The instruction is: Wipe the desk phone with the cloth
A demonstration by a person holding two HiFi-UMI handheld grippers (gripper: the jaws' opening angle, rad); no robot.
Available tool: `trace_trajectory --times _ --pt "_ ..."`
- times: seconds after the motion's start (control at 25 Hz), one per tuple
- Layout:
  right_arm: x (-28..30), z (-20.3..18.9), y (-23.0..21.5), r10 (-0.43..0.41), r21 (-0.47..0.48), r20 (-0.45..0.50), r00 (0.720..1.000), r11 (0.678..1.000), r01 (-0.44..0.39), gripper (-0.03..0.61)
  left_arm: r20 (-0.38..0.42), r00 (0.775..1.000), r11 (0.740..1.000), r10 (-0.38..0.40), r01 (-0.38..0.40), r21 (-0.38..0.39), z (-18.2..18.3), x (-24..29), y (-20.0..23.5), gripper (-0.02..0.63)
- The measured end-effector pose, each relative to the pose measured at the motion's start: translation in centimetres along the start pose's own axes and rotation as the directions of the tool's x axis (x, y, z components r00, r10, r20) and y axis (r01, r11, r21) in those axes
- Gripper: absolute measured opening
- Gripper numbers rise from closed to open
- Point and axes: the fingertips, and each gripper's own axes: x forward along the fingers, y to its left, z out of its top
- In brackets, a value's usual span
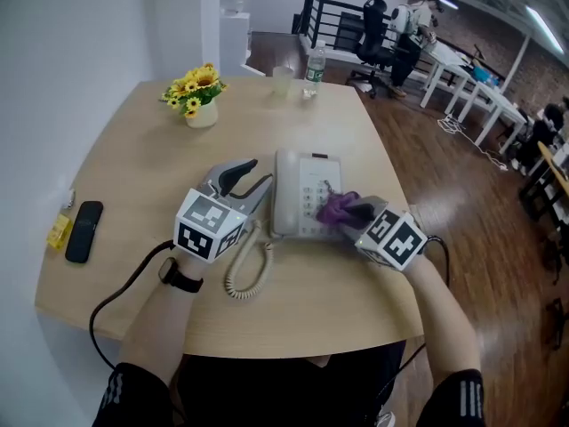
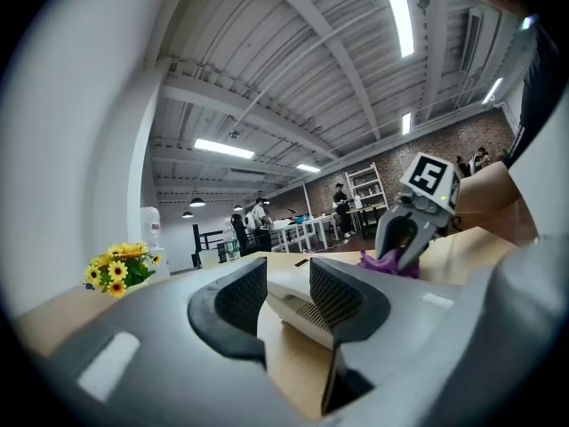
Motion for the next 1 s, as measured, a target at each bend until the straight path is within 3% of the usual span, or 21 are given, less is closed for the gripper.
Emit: trace_trajectory --times 0.2,0.36,0.48,0.6,0.72,0.84,1.0 --pt "-1.9 -1.0 3.7 0.066 -0.049 -0.014 0.998 0.997 -0.066 0.095 -0.003 1.000 1.000 0.003 -0.003 -0.008 -0.2 0.0 0.3 0.144" --pt "-3.5 2.1 -2.1 -0.051 0.027 0.121 0.991 0.998 0.048 0.095 0.002 1.000 1.000 0.009 -0.009 -0.005 -0.2 0.0 0.4 0.144" --pt "-2.9 5.5 -7.2 -0.107 0.116 0.184 0.977 0.989 0.087 0.095 -0.003 1.000 1.000 0.013 -0.013 -0.008 -0.4 0.0 0.6 0.144" --pt "0.5 6.8 -10.4 -0.107 0.176 0.149 0.983 0.981 0.080 0.095 -0.005 1.000 1.000 0.016 -0.016 -0.011 -0.5 0.0 0.6 0.144" --pt "4.1 5.7 -11.5 -0.100 0.196 0.059 0.993 0.977 0.087 0.095 0.003 1.000 1.000 0.016 -0.016 -0.018 -0.3 0.0 0.7 0.144" --pt "4.8 5.2 -9.4 -0.047 0.158 0.027 0.999 0.986 0.042 0.094 0.008 1.000 1.000 0.014 -0.014 -0.025 -0.1 -0.1 0.7 0.144" --pt "3.4 4.7 -3.3 0.024 -0.025 -0.017 1.000 0.999 -0.024 0.094 0.009 1.000 1.000 0.008 -0.008 -0.027 0.0 -0.1 0.6 0.144"
